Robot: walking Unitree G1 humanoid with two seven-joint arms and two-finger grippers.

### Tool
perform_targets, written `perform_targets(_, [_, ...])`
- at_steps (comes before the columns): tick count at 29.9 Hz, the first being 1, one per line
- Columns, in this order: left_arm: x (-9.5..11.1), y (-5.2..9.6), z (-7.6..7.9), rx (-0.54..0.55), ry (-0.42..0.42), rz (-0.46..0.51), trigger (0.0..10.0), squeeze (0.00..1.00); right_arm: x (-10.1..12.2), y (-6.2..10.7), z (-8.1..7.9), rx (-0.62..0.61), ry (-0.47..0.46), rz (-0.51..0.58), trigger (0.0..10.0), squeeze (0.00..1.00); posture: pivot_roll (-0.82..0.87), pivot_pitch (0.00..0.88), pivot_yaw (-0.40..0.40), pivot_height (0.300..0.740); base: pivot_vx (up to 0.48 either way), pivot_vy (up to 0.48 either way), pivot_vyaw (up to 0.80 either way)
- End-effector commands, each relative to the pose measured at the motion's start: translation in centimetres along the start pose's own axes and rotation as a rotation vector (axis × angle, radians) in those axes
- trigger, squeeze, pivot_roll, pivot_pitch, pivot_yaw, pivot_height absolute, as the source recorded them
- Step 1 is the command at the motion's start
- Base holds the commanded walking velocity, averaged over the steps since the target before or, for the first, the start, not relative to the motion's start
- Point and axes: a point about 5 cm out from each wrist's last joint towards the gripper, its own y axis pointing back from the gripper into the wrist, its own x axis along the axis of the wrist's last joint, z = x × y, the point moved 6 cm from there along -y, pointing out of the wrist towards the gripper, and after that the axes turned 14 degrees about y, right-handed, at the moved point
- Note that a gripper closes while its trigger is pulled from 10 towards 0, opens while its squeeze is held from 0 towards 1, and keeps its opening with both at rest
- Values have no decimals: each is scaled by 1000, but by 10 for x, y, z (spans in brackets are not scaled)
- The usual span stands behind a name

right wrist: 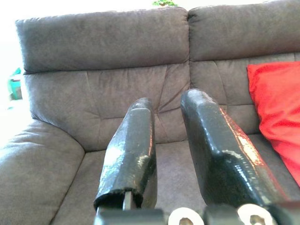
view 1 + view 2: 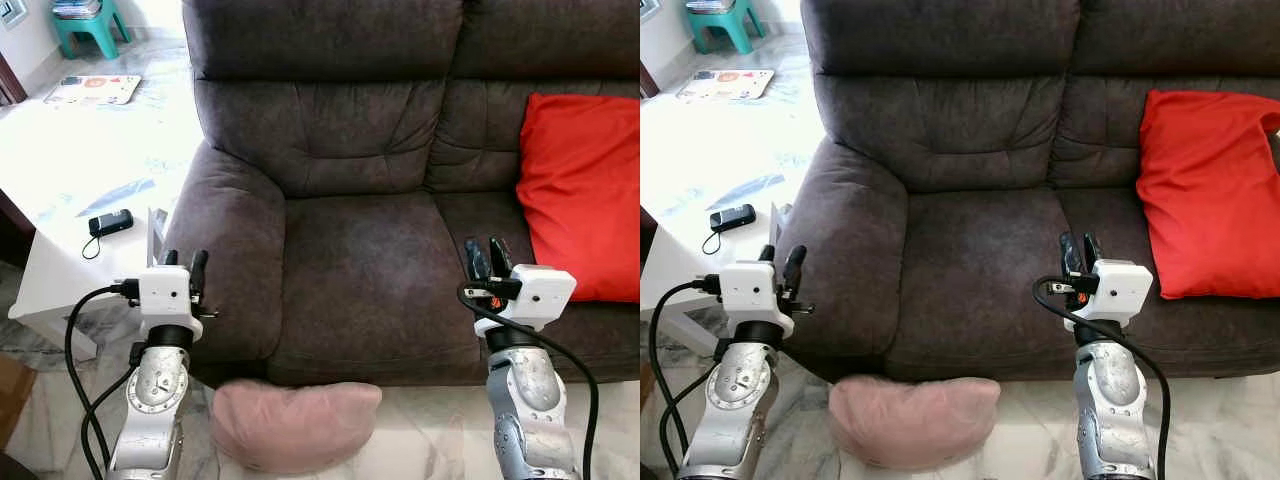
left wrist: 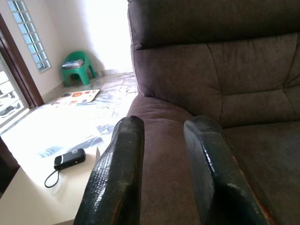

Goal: Move the pillow to the sofa from floor

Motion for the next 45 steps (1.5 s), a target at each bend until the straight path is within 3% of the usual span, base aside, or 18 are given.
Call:
perform_targets(1, [1, 2, -4, 18, 9, -2, 10000, 0, -2, 3, 3, -8, 0, 0, 10000, 0, -45, 85, -19, 740, 0, 0, 0])
perform_targets(8, [-1, -4, 3, 2, 33, -7, 10000, 0, -2, 3, -2, 1, -6, -3, 10000, 0, -48, 52, -12, 740, 0, 0, 0])
perform_targets(17, [-6, -4, 9, -26, 38, -26, 10000, 0, -3, 5, 2, -8, -1, -5, 10000, 0, -52, 44, -4, 740, 0, 0, 0])
perform_targets(39, [-5, -10, 11, -29, 33, -21, 10000, 0, -6, 1, -4, 27, -3, -36, 10000, 0, -61, 108, -17, 740, 0, 0, 0])
perform_targets(45, [-6, -10, 14, -30, 43, -23, 10000, 0, -4, -1, 1, 26, 7, -36, 10000, 0, -60, 118, -23, 740, 0, 0, 0])
